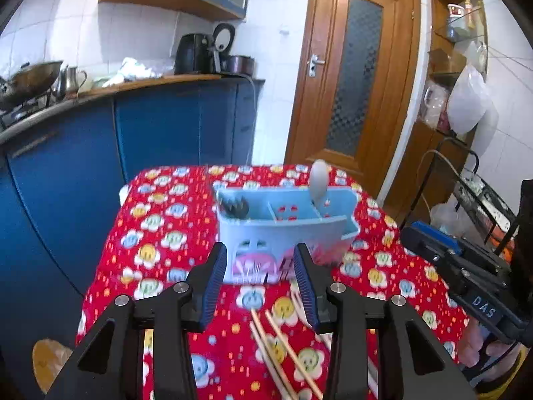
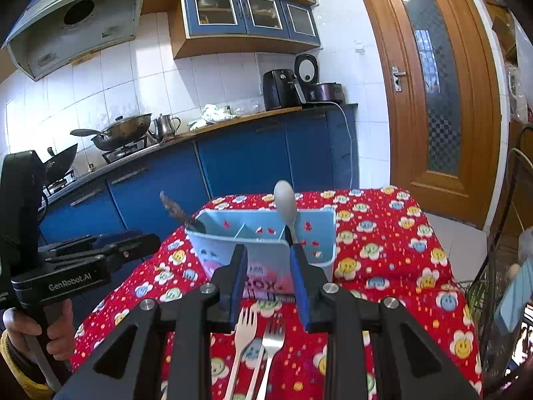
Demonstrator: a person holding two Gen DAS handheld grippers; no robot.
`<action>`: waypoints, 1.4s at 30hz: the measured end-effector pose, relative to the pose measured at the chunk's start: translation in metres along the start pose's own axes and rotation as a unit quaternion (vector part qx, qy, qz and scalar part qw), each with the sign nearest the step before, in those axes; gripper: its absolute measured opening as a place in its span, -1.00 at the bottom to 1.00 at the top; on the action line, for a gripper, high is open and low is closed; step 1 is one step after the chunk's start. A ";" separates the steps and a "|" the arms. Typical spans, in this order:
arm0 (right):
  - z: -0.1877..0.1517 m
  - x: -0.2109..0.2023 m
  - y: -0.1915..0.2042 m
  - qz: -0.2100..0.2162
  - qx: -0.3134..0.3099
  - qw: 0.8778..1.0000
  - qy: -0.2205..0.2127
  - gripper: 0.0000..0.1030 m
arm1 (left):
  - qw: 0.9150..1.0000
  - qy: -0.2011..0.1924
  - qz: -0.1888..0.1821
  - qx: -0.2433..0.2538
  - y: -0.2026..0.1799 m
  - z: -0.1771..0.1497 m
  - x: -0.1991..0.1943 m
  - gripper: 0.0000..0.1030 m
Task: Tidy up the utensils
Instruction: 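Withdraw both open tools from the caddy toward the remaining utensils, then lower the left tool onto the wooden chopsticks while the right tool approaches the white fork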
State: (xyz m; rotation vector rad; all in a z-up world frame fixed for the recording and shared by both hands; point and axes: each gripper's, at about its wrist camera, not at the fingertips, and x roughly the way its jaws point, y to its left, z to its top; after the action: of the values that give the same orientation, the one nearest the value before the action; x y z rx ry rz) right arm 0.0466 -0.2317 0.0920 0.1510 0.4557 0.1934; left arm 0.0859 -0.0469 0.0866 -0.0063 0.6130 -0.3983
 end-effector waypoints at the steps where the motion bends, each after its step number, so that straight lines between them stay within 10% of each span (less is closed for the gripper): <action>1: -0.002 -0.001 0.001 -0.001 0.001 1.000 0.003 -0.43 | 1.000 0.006 0.000 -0.003 0.001 -0.004 0.000 -0.17; 35: -0.075 -0.010 -0.038 -0.028 0.096 0.991 0.092 -0.36 | 0.982 0.179 -0.003 -0.054 0.009 -0.090 0.052 -0.17; 42: -0.078 -0.010 -0.041 -0.028 0.100 0.990 0.094 -0.36 | 0.978 0.190 -0.042 -0.072 0.010 -0.091 0.056 -0.72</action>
State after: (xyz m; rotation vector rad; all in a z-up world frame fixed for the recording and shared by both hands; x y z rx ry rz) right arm 0.0088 -0.2658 0.0193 0.3187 0.6669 0.1075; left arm 0.0800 -0.0479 -0.0201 -0.0961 1.0206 -0.4404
